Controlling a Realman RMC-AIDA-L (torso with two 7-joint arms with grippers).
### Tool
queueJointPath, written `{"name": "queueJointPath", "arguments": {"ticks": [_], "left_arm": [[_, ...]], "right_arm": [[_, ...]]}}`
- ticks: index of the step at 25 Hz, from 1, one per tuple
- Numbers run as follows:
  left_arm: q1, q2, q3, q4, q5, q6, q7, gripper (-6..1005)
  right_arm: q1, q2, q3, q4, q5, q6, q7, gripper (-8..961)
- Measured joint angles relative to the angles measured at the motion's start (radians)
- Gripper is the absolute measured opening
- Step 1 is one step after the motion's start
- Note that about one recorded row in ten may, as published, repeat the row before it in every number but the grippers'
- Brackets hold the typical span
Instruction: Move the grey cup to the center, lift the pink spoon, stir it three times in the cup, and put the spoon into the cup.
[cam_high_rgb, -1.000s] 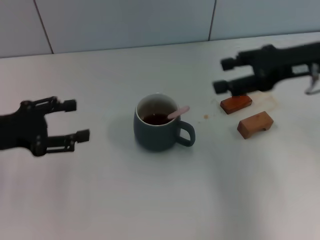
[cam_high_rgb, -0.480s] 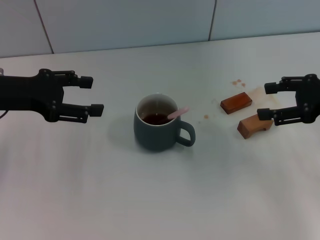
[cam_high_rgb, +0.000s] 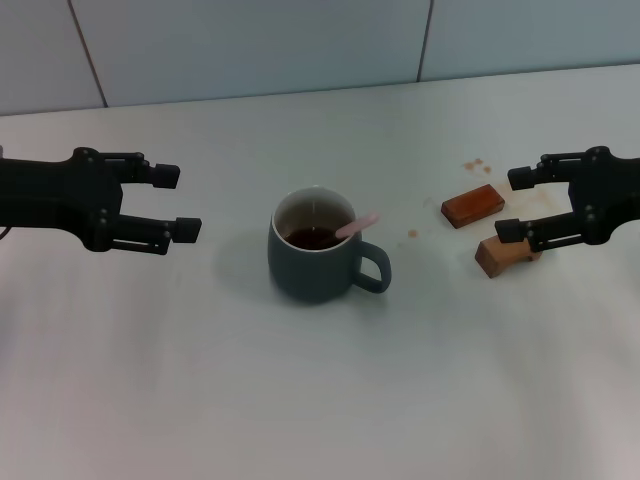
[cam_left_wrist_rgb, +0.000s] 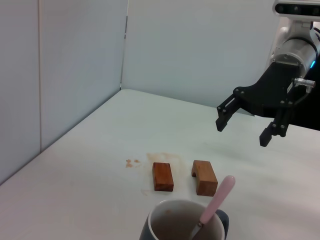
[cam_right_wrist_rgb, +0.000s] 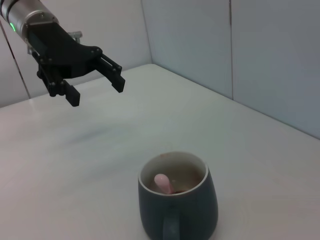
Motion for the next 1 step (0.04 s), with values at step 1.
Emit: {"name": "queueJointPath", "arguments": {"ticks": [1], "left_arm": [[0.001, 0.001, 0.001, 0.000, 0.000, 0.000, -0.001, 834]], "right_arm": [[0.001, 0.000, 0.000, 0.001, -0.003, 0.000, 0.000, 820]]}}
